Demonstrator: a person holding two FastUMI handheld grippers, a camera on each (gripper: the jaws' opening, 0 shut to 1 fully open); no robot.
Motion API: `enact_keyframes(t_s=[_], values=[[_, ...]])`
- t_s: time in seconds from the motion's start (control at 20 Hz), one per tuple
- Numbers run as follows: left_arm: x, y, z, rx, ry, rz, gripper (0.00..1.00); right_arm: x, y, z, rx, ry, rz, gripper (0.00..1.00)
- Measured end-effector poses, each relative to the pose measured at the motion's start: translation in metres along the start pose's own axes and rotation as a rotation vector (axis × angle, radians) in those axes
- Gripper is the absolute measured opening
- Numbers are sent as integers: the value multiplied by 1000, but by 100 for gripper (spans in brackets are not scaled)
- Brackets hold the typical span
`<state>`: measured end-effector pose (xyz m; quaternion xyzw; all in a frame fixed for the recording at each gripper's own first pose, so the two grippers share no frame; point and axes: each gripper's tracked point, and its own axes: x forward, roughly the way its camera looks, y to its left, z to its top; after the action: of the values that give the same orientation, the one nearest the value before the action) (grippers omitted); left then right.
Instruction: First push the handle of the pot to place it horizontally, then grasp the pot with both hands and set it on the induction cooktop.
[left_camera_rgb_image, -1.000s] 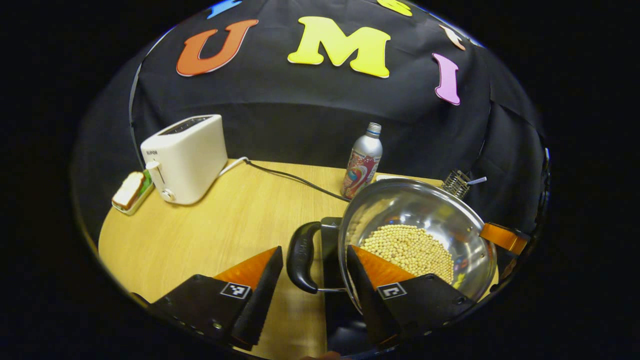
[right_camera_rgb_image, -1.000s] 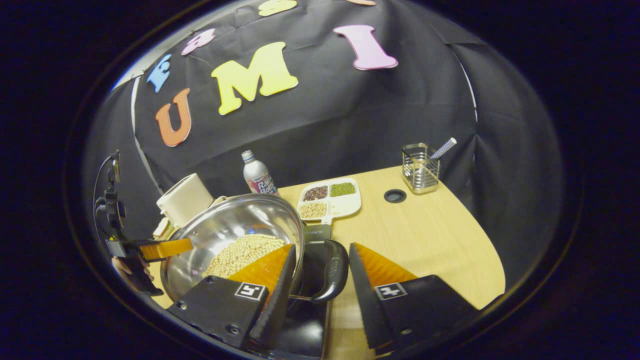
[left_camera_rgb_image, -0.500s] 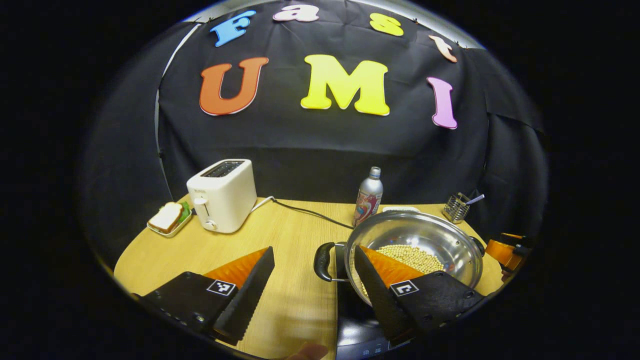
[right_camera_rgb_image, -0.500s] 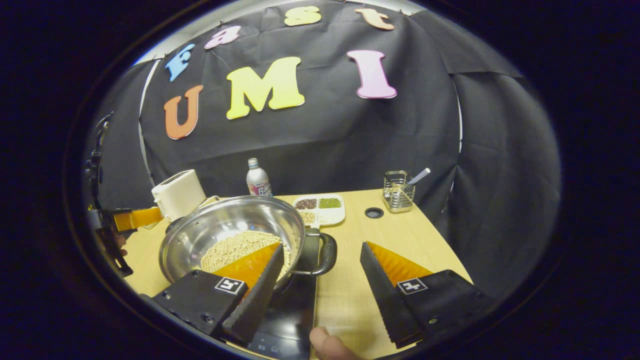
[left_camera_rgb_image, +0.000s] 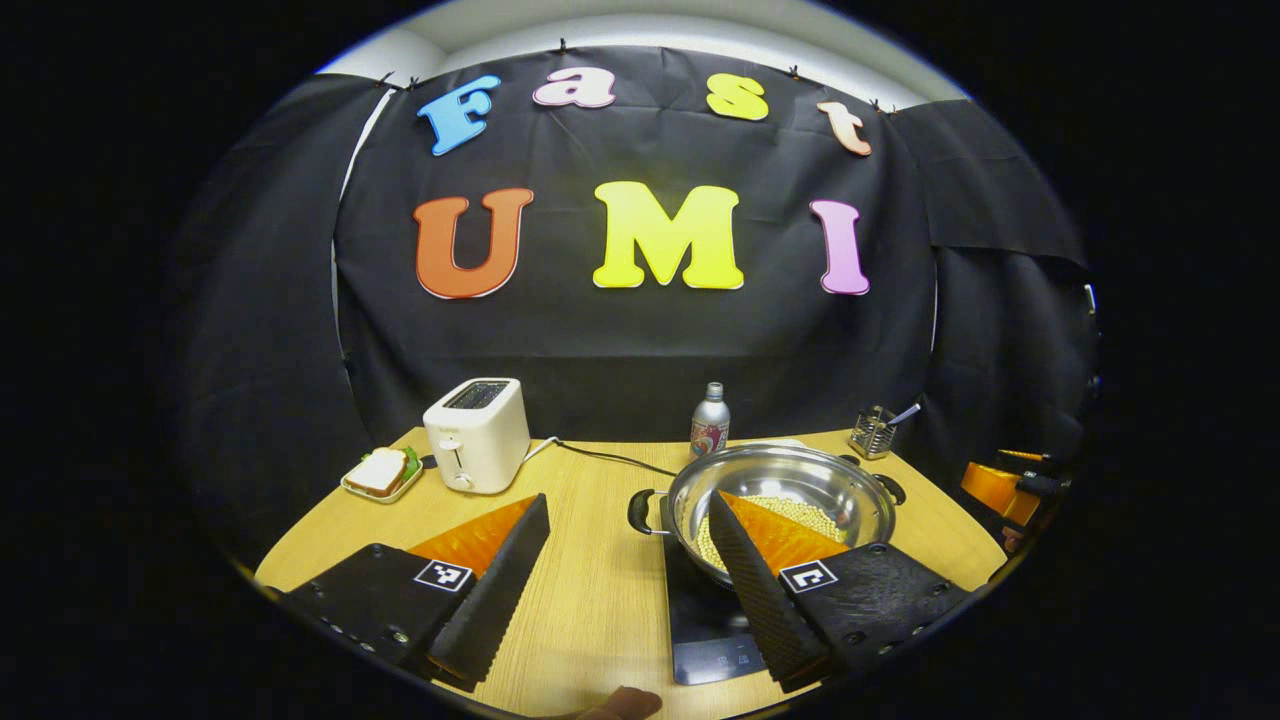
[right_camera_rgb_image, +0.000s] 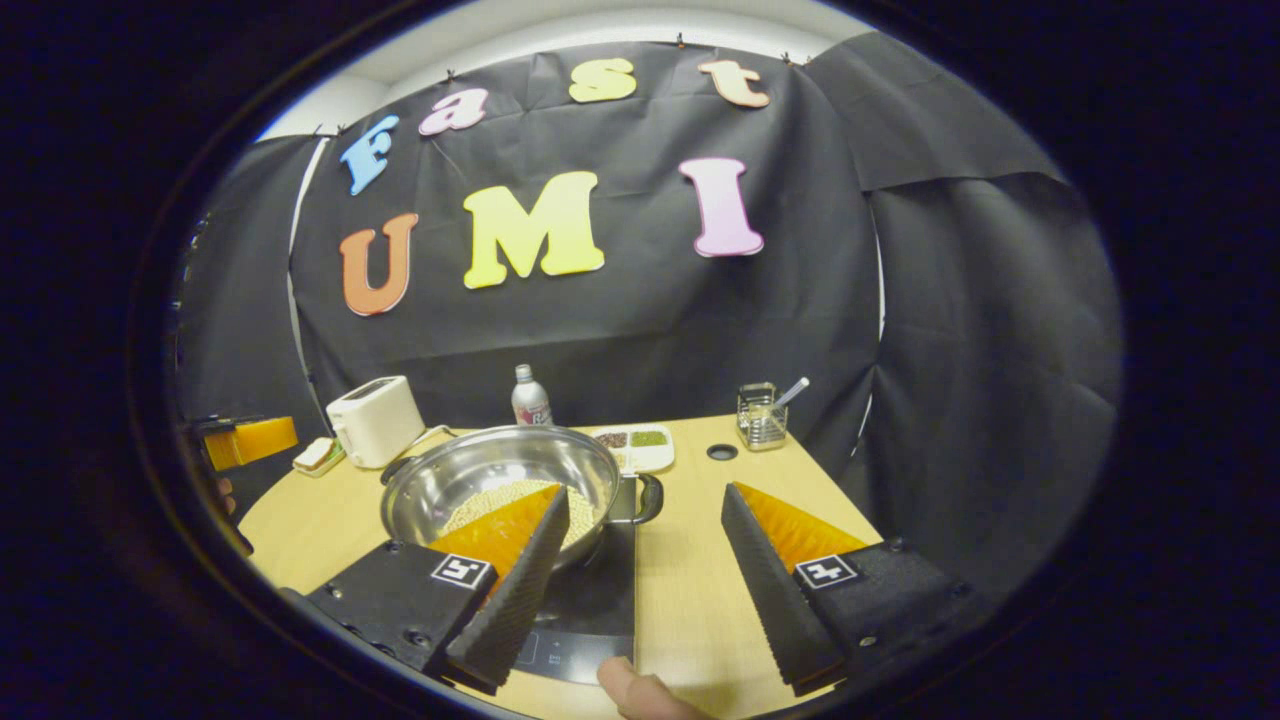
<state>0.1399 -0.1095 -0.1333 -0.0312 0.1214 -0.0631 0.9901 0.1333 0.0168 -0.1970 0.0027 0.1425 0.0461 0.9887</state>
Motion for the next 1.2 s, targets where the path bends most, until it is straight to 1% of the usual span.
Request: enact_keyframes(t_s=[0.05, 0.1, 0.25, 0.35, 0.4, 0.55, 0.6, 0.75, 0.9, 1.05, 1.1, 1.2], values=[[-13, 0, 4, 5, -14, 3, 96, -11, 0, 7, -5, -28, -6, 96], [-25, 1, 8, 7, -28, 8, 96, -23, 0, 15, -10, -55, -17, 94], [-61, 0, 19, 5, -64, 19, 95, -57, 3, 30, -28, -109, -35, 96], [-86, 5, 28, 12, -94, 48, 96, -85, 4, 40, -42, -149, -36, 94], [-102, 5, 33, 18, -115, 55, 96, -99, 1, 47, -45, -172, -48, 96], [-141, 1, 46, 35, -170, 67, 95, -140, -6, 61, -44, -222, -78, 94], [-153, 1, 52, 40, -189, 70, 95, -155, -7, 67, -38, -239, -83, 96], [-194, -7, 66, 44, -241, 53, 95, -200, -12, 87, -32, -298, -86, 96], [-233, 1, 79, 58, -286, 67, 95, -243, -12, 106, -35, -357, -76, 94], [-261, 6, 96, 36, -354, 81, 96, -276, -17, 116, -63, -407, -96, 96], [-266, 8, 97, 27, -369, 84, 95, -284, -17, 117, -69, -424, -99, 94], [-271, 7, 92, 4, -380, 77, 95, -298, -15, 114, -76, -451, -96, 95]])
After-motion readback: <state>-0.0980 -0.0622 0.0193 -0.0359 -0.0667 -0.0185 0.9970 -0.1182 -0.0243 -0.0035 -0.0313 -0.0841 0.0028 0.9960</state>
